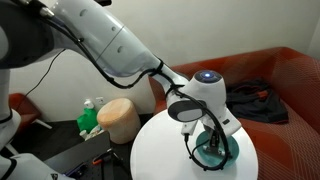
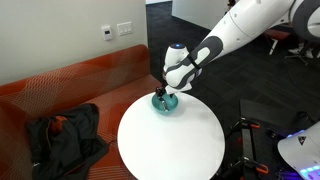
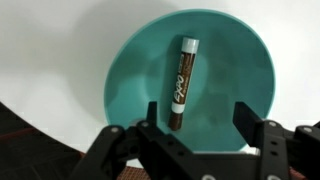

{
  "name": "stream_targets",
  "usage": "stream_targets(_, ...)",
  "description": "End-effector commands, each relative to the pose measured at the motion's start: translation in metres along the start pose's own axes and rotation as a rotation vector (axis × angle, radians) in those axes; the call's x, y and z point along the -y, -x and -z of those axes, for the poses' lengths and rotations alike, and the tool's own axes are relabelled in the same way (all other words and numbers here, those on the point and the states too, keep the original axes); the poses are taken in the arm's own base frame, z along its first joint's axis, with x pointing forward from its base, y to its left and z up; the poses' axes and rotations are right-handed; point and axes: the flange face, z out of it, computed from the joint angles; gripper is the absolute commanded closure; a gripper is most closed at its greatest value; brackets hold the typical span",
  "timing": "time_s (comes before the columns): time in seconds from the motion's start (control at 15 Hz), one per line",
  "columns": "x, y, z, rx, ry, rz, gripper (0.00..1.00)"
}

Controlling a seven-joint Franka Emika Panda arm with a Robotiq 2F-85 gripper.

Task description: Remove the black marker from the teal bowl

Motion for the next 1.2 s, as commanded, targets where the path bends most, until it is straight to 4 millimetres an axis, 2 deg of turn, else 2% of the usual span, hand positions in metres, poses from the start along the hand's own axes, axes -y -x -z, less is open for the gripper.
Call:
stream_targets(0.0,0.005,-0.009,-0.012,0.037,0.016,-0.005,0.21)
stream_targets(0.67,0.01,-0.021,-0.052,0.082,0.058,-0.034,0.23)
stream_targets(0.87,0.016,-0.023,-0.06,0.087,0.067,-0.039,0.26)
stream_targets(0.93,0.017,-0.024,-0.062,0.089,0.068,-0.038,0.29)
stream_targets(1.0,0.019,-0.025,-0.063,0.091,0.07,-0.037,0.51)
stream_targets(1.07,0.021,-0.025,-0.064,0.092,0.071,-0.036,0.52)
stream_targets(1.13,0.022,-0.026,-0.064,0.093,0.072,-0.036,0.6)
